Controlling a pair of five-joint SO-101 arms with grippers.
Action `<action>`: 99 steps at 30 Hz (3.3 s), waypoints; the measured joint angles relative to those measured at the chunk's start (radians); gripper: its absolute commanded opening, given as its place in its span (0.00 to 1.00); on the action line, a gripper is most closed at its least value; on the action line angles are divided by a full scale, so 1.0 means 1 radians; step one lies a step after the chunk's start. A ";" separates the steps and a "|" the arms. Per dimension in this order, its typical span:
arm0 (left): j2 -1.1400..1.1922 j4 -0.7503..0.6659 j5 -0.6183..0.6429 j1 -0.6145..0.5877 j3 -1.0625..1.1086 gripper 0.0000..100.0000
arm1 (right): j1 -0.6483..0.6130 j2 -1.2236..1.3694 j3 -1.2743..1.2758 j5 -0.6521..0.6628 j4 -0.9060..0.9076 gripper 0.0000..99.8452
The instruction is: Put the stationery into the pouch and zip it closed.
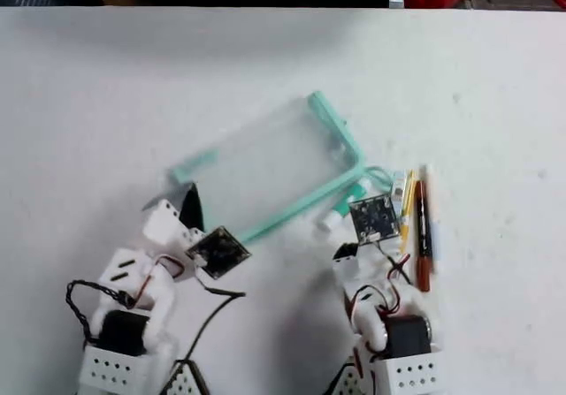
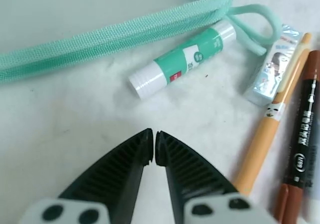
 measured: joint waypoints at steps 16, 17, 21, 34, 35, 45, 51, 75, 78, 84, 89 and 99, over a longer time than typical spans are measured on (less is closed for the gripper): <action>0.000 0.023 0.224 -0.012 -0.040 0.02 | 0.012 0.000 0.000 0.000 0.000 0.02; 0.000 0.031 0.230 -0.012 -0.046 0.02 | 0.012 0.000 0.000 0.000 0.000 0.02; 0.000 0.038 0.242 -0.031 -0.049 0.02 | 0.012 0.000 0.000 0.000 0.000 0.02; 0.367 -0.021 0.347 -0.133 -0.244 0.02 | 0.015 0.000 0.000 0.000 -0.009 0.02; 0.445 -0.038 0.347 -0.133 -0.273 0.02 | 0.015 0.000 0.000 0.000 -0.009 0.02; 0.997 -0.143 0.351 -0.132 -0.434 0.02 | 0.015 0.000 0.000 0.000 -0.009 0.02; 0.939 -0.152 0.351 -0.132 -0.419 0.02 | 0.015 0.000 0.000 0.000 -0.009 0.02; 0.575 -0.321 0.351 -0.132 -0.157 0.02 | -0.084 0.000 -0.012 0.457 -0.545 0.02; 0.575 -0.313 0.351 -0.132 -0.157 0.02 | -0.124 0.002 -0.043 0.457 -0.539 0.03; 0.575 -0.313 0.351 -0.110 -0.157 0.02 | -0.226 0.068 -0.242 0.456 -0.474 0.05; 0.575 -0.313 0.351 -0.101 -0.157 0.02 | -0.258 0.364 -0.373 0.364 -0.497 0.03; 0.575 -0.313 0.351 -0.104 -0.157 0.02 | -0.256 0.747 -0.420 0.192 -0.557 0.03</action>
